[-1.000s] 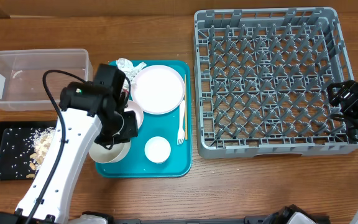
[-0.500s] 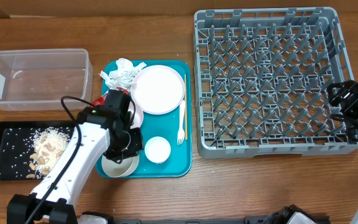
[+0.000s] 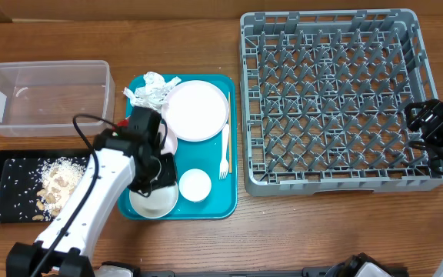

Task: Sort waste into correct bins and load items into the dishwasher rack
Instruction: 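Set the emptied bowl back on the teal tray and release it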

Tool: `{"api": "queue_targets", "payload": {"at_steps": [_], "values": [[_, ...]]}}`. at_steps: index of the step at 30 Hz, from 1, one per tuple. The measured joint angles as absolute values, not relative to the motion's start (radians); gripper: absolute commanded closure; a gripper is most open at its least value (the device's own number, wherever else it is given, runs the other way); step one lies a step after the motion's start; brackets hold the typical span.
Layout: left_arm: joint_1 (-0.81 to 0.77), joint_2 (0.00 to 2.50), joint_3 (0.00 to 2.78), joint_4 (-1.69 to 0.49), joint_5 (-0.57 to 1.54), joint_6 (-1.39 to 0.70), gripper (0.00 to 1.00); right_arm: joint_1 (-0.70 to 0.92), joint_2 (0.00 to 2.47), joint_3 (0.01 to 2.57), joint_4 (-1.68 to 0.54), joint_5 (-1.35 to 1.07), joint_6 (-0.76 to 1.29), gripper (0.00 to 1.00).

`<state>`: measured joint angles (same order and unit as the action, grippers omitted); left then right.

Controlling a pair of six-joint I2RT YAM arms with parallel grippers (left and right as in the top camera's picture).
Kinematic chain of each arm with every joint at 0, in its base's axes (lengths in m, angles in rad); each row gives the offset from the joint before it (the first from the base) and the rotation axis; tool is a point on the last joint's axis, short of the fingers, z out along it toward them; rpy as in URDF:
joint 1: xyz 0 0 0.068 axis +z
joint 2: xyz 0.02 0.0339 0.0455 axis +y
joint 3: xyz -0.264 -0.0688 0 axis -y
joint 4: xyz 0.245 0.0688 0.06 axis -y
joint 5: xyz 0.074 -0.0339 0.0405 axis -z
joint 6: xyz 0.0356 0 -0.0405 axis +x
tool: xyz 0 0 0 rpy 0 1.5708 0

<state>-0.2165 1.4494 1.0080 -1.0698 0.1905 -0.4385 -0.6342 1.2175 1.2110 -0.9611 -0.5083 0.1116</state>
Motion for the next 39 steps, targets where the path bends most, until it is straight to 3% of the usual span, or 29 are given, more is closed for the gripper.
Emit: {"api": "queue_targets", "payload": {"at_steps": [1, 2, 3, 9, 12, 16, 18, 23, 33, 37, 39], "values": [[-0.216, 1.449, 1.060, -1.095, 0.190, -0.435, 0.15, -0.634, 1.218, 1.211, -0.961, -0.508, 0.112, 0.00], [-0.216, 1.449, 1.103, -1.119, 0.187, -0.427, 0.05, -0.634, 1.217, 1.211, -0.962, -0.508, 0.111, 0.00], [-0.216, 1.449, 1.130, -1.137, 0.182, -0.419, 0.04, -0.634, 1.218, 1.211, -0.961, -0.509, 0.112, 0.00], [-0.216, 1.449, 1.311, -1.271, 0.123, -0.410, 0.08, -0.634, 1.218, 1.211, -0.961, -0.508, 0.111, 0.00], [-0.220, 1.449, 1.333, -1.280, 0.143, -0.389, 0.16, -0.634, 1.218, 1.211, -0.962, -0.508, 0.112, 0.00], [-0.282, 1.449, 1.316, -1.275, 0.171, -0.361, 0.37, -0.634, 1.218, 1.211, -0.961, -0.508, 0.112, 0.00], [-0.320, 1.449, 1.284, -1.250, 0.176, -0.355, 0.40, -0.634, 1.217, 1.211, -0.961, -0.508, 0.112, 0.00], [-0.394, 1.449, 1.205, -1.177, 0.181, -0.358, 0.37, -0.635, 1.218, 1.211, -0.961, -0.508, 0.112, 0.00], [-0.399, 1.449, 1.167, -1.151, 0.137, -0.367, 0.35, -0.634, 1.218, 1.211, -0.961, -0.508, 0.112, 0.00], [-0.399, 1.449, 1.165, -1.068, 0.100, -0.368, 0.28, -0.634, 1.218, 1.211, -0.962, -0.509, 0.112, 0.00], [-0.399, 1.449, 1.164, -1.005, 0.045, -0.367, 0.19, -0.634, 1.218, 1.211, -0.961, -0.508, 0.112, 0.00]]}}
